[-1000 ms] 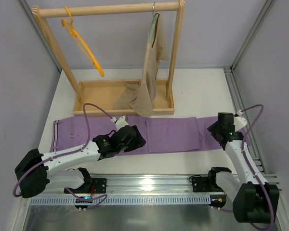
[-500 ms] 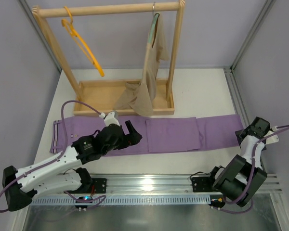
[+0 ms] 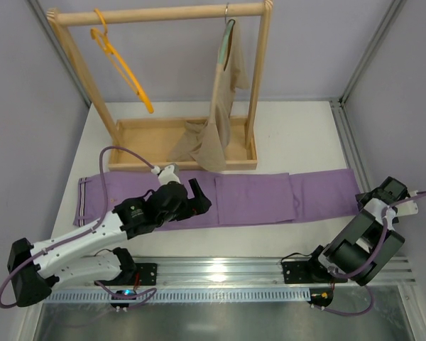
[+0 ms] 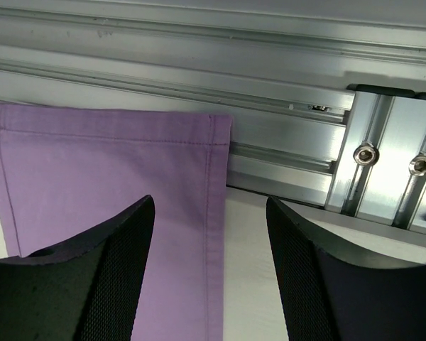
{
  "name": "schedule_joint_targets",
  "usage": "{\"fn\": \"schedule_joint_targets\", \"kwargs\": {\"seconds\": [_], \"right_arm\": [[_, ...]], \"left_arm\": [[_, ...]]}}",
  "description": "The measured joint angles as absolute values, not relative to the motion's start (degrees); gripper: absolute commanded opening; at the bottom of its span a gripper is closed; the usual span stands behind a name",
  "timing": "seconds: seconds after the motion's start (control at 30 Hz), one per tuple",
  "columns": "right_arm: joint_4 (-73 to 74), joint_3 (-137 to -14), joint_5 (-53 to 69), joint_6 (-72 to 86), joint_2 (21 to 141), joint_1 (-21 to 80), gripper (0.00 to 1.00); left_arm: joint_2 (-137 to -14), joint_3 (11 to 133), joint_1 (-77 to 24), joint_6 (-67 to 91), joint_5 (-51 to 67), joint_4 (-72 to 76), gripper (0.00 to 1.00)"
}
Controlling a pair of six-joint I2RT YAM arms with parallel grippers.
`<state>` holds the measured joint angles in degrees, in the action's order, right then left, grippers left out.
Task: Place the trousers on the hanger
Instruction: Fold the trousers
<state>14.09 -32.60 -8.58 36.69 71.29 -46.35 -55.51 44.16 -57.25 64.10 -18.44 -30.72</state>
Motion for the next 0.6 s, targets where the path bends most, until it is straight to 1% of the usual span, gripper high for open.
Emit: {"fn": "schedule_joint_targets", "kwargs": {"seconds": [0.23,0.33,0.37,0.43,0.47,0.53,0.57,0.6], "right_arm": [[5.8,-29.3,-6.8,37.6,75.9,-46.9,0.67],[3.0,-28.4,-6.6,38.1,76.6,-47.0,0.64],[2.2,-28.0,-6.5,38.4,76.6,-47.0,0.59],[0.8,-27.4,-6.4,39.0,76.6,-47.1,0.53],[0.3,-27.2,-6.3,39.2,76.7,-47.1,0.47],[-0.4,-27.2,-6.0,39.6,77.3,-47.1,0.37],[-0.7,-27.2,-6.0,39.7,77.7,-47.1,0.24],[-1.0,-27.2,-5.9,39.7,78.0,-47.1,0.17]], "left_arm": [[-58.3,45.6,-57.3,64.1,-18.2,-30.7,1.0],[-58.4,46.0,-57.3,64.0,-18.2,-30.9,1.0],[-58.4,46.1,-57.3,64.0,-18.3,-30.9,1.0],[-58.4,46.4,-57.3,64.0,-18.3,-31.0,1.0],[-58.4,46.6,-57.3,64.0,-18.3,-31.0,1.0],[-58.4,46.9,-57.3,64.0,-18.4,-31.0,1.0],[-58.4,46.9,-57.3,64.0,-18.4,-31.0,1.0],[-58.4,46.9,-57.3,64.0,-18.4,-31.0,1.0]]}}
